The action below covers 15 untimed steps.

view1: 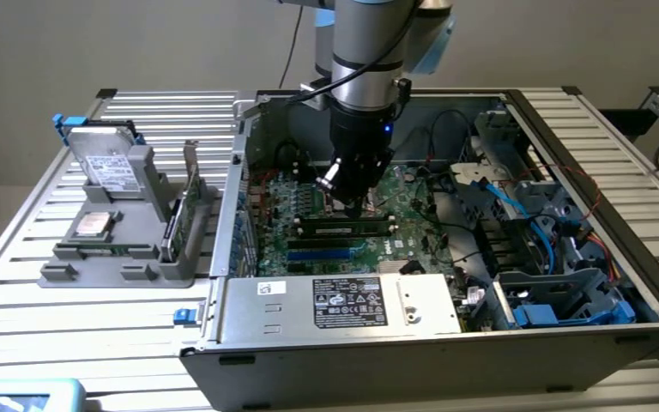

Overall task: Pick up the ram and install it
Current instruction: 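Press down the ram until it locks into place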

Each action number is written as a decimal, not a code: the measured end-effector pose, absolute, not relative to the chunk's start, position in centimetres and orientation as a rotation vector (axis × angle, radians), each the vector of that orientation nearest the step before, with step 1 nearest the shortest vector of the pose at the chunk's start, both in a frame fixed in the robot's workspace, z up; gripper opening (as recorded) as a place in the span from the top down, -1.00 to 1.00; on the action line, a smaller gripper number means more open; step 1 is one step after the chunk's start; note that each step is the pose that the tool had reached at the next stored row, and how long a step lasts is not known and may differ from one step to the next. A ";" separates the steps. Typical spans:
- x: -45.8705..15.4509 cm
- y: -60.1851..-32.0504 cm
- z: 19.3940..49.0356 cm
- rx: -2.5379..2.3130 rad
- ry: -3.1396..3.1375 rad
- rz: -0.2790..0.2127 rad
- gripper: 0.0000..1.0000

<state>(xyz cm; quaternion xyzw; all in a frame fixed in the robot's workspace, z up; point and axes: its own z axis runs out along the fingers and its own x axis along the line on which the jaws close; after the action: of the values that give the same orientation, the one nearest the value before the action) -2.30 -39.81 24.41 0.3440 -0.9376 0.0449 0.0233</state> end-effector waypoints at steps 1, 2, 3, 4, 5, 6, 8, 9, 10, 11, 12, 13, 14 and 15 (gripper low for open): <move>-2.3 -39.8 24.4 1.048 -2.909 0.139 0.79; -2.3 -39.8 24.4 1.030 -2.915 0.139 0.79; -2.3 -39.8 24.4 1.013 -2.921 0.139 0.79; -2.3 -39.8 24.4 0.996 -2.926 0.138 0.79; -2.3 -39.8 24.4 0.976 -2.933 0.138 0.79; -2.3 -39.8 24.4 0.959 -2.938 0.138 0.79; -2.3 -39.8 24.4 0.923 -2.949 0.138 0.79; -2.3 -39.8 24.4 0.904 -2.954 0.137 0.79; -2.3 -39.8 24.4 0.886 -2.959 0.137 0.79; -2.3 -39.8 24.4 0.868 -2.964 0.137 0.79; -2.3 -39.8 24.4 0.849 -2.970 0.136 0.79; -2.3 -39.8 24.4 0.830 -2.975 0.136 0.79; -2.3 -39.8 24.4 0.812 -2.979 0.136 0.79; -2.3 -39.8 24.4 0.794 -2.984 0.136 0.79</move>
<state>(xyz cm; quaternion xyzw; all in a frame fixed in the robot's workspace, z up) -2.30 -39.81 24.41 0.2568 -0.9651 0.0439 0.0255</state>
